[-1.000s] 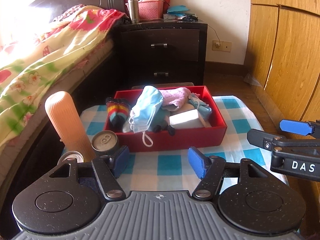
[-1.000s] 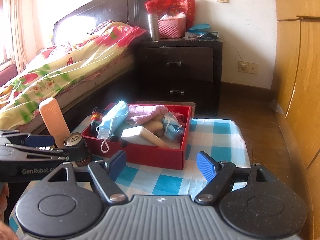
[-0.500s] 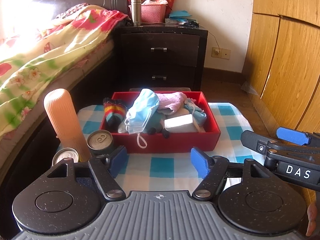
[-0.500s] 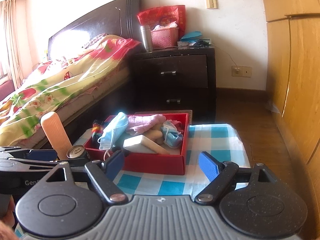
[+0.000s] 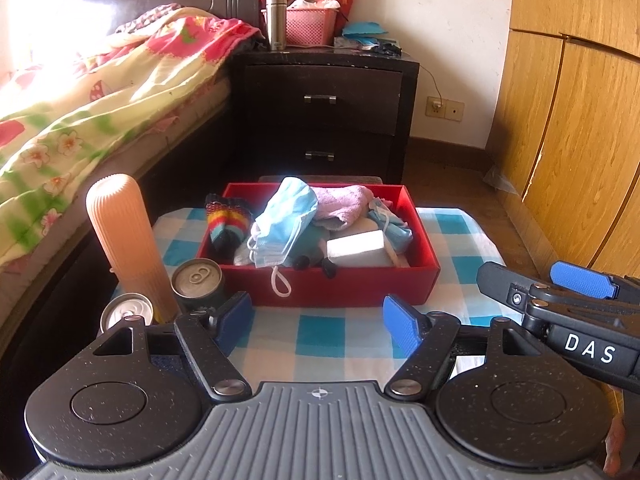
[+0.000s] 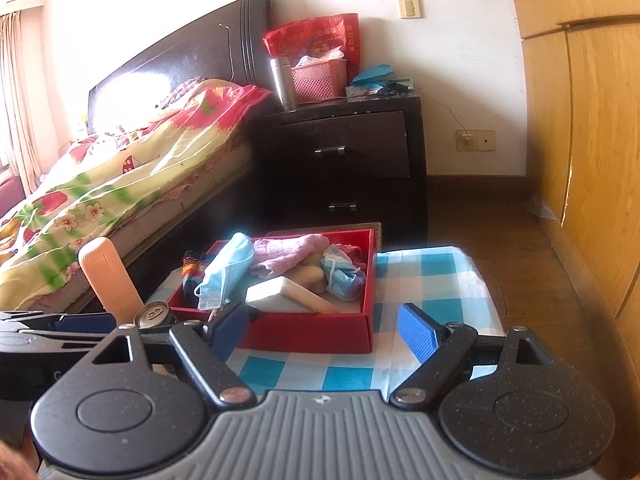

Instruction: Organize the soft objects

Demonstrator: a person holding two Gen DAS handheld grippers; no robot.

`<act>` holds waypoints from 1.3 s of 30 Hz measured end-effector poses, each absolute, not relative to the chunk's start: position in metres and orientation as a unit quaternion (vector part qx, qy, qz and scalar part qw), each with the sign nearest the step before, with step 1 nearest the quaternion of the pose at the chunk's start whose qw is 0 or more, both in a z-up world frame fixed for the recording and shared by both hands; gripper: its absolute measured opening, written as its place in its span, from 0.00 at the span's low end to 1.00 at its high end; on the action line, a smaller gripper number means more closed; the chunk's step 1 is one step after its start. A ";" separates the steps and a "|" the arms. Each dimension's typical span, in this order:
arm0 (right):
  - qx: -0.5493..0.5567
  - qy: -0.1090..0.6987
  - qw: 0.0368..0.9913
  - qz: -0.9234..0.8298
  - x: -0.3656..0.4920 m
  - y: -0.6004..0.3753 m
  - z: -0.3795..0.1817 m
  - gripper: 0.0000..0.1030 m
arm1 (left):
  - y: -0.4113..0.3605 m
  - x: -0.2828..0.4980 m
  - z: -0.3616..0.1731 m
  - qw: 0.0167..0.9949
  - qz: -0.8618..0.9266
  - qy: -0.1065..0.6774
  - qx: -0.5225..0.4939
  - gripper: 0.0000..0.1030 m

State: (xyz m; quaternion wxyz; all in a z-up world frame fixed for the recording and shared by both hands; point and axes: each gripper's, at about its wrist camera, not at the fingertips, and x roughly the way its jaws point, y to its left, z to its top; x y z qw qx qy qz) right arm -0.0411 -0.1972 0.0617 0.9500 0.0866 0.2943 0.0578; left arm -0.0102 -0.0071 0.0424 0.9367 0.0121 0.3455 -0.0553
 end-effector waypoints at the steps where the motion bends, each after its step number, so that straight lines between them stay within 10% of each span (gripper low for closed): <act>1: 0.086 0.295 0.950 0.057 -0.041 -0.197 0.061 0.60 | -0.007 -0.010 0.042 0.937 -0.054 0.345 0.012 0.70; 39: 0.126 0.278 0.951 0.059 -0.046 -0.204 0.065 0.60 | -0.004 -0.019 0.052 0.956 -0.031 0.291 -0.007 0.82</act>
